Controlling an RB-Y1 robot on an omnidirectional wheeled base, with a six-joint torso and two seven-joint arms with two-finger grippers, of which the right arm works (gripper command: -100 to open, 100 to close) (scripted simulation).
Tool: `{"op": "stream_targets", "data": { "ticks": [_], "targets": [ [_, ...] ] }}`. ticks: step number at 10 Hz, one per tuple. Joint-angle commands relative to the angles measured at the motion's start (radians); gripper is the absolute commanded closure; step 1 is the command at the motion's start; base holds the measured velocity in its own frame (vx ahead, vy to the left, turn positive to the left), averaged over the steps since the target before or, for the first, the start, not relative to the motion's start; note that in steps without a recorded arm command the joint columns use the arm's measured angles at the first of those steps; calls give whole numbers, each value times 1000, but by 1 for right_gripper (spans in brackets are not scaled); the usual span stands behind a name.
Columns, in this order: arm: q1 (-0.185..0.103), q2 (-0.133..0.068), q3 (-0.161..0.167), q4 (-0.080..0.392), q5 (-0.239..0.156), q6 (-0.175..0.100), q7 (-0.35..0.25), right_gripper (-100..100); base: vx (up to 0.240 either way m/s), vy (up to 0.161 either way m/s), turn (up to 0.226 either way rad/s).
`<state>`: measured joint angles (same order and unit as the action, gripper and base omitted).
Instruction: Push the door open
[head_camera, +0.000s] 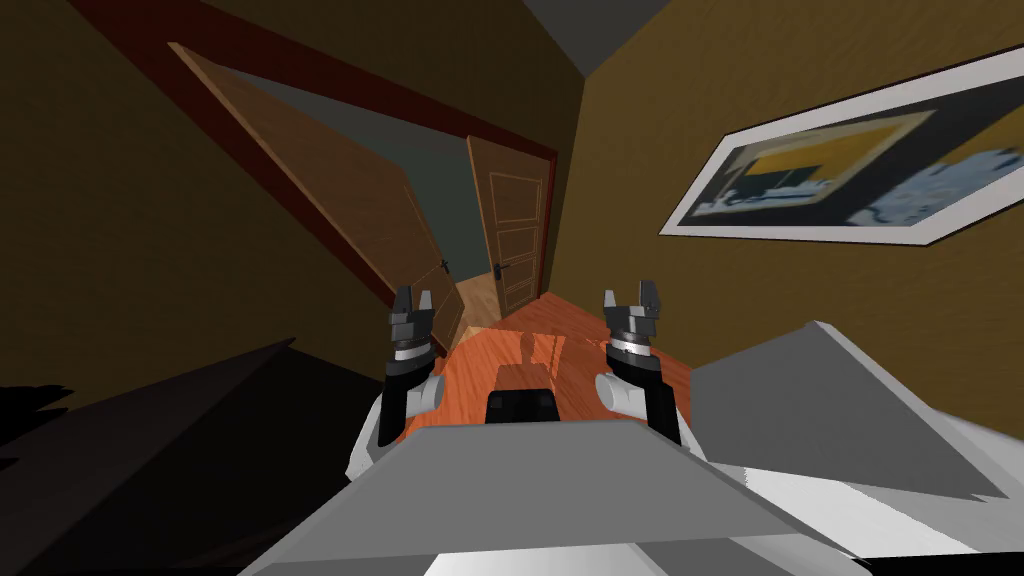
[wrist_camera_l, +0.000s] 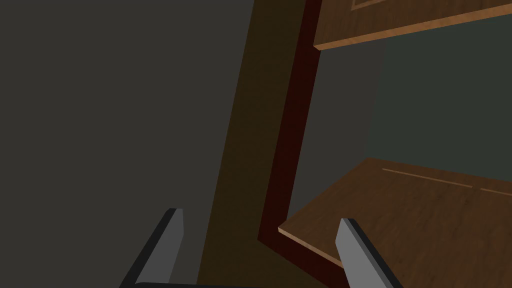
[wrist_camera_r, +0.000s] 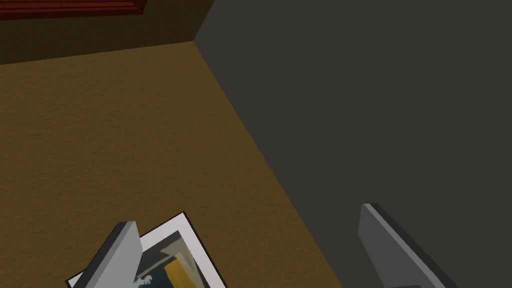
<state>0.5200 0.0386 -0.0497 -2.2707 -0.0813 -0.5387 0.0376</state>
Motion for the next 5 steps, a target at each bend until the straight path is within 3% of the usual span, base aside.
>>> {"op": "stream_targets", "data": {
  "ticks": [1,5],
  "targets": [
    [-23,-13,5,37,4,5,-4,-100,-8,-26,99],
    [-62,-31,13,100,11,14,-10,-100,168,-11,43]
  ]
}}
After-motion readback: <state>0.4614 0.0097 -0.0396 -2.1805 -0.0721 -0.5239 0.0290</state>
